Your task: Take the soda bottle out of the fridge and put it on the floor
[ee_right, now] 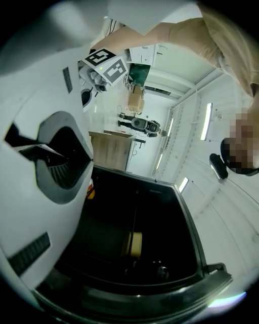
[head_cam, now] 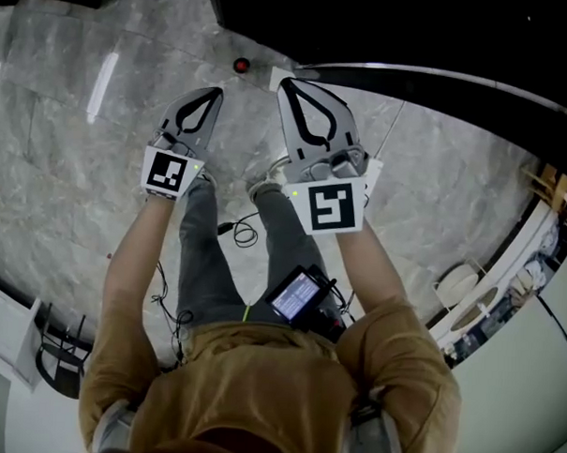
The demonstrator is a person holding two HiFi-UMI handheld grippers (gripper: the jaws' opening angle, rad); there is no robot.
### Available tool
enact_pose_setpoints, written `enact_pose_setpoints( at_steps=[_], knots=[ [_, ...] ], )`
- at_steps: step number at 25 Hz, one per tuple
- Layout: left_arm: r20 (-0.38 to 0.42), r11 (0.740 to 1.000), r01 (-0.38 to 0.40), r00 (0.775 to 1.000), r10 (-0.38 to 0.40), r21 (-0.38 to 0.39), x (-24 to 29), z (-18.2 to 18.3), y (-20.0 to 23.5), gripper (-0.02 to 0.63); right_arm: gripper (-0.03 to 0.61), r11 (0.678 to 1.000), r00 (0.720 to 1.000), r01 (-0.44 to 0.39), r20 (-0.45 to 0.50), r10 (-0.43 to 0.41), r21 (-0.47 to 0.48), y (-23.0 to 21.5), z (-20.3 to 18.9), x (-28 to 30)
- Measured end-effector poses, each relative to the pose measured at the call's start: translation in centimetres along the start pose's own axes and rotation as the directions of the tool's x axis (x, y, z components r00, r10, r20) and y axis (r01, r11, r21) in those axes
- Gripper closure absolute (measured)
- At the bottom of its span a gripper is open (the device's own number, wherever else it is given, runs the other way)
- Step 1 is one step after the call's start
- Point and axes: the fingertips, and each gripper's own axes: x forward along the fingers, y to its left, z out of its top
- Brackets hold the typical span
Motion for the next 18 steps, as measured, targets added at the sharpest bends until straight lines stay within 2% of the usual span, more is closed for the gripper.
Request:
enact_pose_setpoints(
  at_steps=[5,9,13,18],
  knots=[
    [-0.012,0.999,0.027,1.0,-0.027,0.032,-0.3,2.7,-0.7,0.612,0.59,0.998,0.998,0.06,0.001,-0.06,0.012,-2.5,2.0,-2.1],
    [-0.035,0.999,0.034,0.999,-0.033,0.007,-0.6,4.8,-1.6,0.612,0.589,0.996,0.995,0.094,-0.009,-0.094,0.0,-3.9,3.6,-4.0],
    [-0.014,0.999,0.038,0.999,-0.038,-0.008,-1.3,7.6,-2.6,0.612,0.591,0.992,0.991,0.129,-0.022,-0.129,0.011,-4.5,5.3,-6.1],
    [0.009,0.999,0.031,1.0,-0.03,-0.032,-2.6,10.7,-3.7,0.612,0.591,0.98,0.983,0.184,0.012,-0.186,0.079,-5.2,7.3,-8.2]
  ],
)
